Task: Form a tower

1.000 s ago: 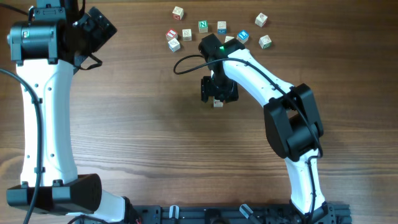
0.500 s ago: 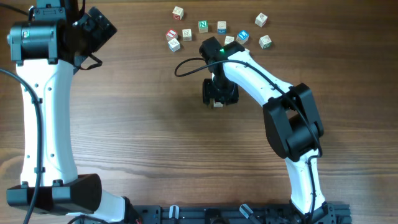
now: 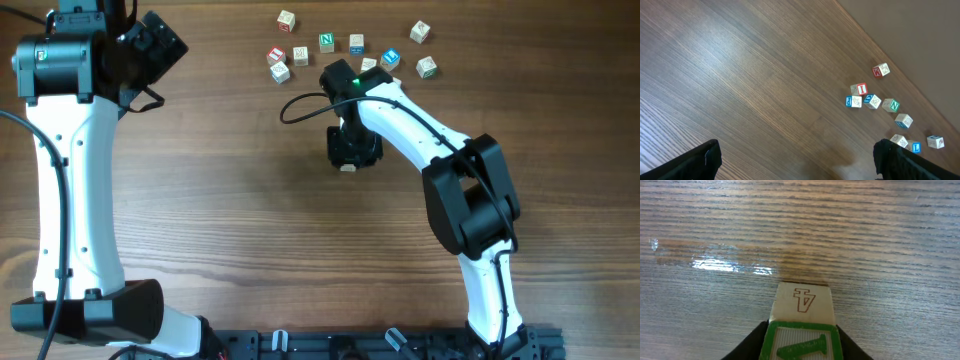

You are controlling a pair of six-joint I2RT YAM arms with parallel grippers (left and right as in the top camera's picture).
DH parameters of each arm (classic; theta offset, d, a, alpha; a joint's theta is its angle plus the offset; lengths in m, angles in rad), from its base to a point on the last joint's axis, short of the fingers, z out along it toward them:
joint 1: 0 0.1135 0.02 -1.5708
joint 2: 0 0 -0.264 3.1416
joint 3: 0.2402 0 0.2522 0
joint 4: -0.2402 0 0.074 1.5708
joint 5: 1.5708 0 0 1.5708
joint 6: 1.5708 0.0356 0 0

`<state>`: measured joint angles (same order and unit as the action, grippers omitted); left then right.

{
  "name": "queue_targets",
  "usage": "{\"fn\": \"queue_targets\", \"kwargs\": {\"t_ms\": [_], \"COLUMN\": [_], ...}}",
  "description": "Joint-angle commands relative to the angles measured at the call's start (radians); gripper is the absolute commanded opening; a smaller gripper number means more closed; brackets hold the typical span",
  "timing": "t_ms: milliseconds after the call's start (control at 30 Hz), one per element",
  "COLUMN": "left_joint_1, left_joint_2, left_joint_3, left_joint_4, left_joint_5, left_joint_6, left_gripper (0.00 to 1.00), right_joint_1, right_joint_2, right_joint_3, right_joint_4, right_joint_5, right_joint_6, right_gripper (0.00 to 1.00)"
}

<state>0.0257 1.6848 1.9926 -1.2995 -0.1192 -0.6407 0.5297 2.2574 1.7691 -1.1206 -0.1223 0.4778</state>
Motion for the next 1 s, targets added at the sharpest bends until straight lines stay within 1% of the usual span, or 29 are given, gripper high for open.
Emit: {"fn": "queue_targets", "kwargs": {"t_ms": [0,67,167,233,367,400,467,633,700,867,967], "left_joint_1": [0.005,0.005,0.005,0.005,0.005,0.005,0.005,0.005,0.005,0.005,0.005], "left_joint_2": [-0.002,-0.002,-0.002,-0.002,-0.002,-0.002,-0.002,-0.002,-0.002,-0.002,-0.002], "left_joint_3": [0.000,0.000,0.000,0.000,0.000,0.000,0.000,0.000,0.000,0.000,0.000], "left_joint_4": [0.001,0.001,0.001,0.000,0.000,0.001,0.000,0.001,0.001,0.001,0.000], "left_joint_5": [-0.013,-0.012,-0.012,-0.012,-0.012,-0.012,-0.012,-0.012,-0.012,-0.012,-0.012], "left_joint_6": [0.008,0.008,0.008,0.008,0.008,0.008,0.008,0.008,0.008,0.008,0.008], "left_gripper": [1.00,1.00,1.00,1.00,1.00,1.00,1.00,1.00,1.00,1.00,1.00], "right_joint_1": [0.003,0.003,0.003,0.003,0.003,0.003,0.003,0.003,0.003,0.003,0.003], "right_joint_2": [0.013,0.013,0.013,0.013,0.013,0.013,0.013,0.013,0.013,0.013,0.013], "right_joint_3": [-0.014,-0.014,-0.014,-0.014,-0.014,-0.013,-0.014,-0.013,-0.013,-0.013,-0.013], "right_joint_4": [0.003,0.002,0.002,0.002,0.002,0.002,0.001,0.001,0.001,0.001,0.002], "right_joint_5": [0.018,0.018,0.018,0.018,0.018,0.018,0.018,0.018,0.018,0.010,0.010], "right_joint_6": [0.003,0.003,0.003,0.003,0.003,0.003,0.003,0.003,0.004,0.004,0.003], "right_gripper": [0.33,0.29,0.26,0.22,0.21,0.24,0.39,0.51,0.52,0.51,0.44]}}
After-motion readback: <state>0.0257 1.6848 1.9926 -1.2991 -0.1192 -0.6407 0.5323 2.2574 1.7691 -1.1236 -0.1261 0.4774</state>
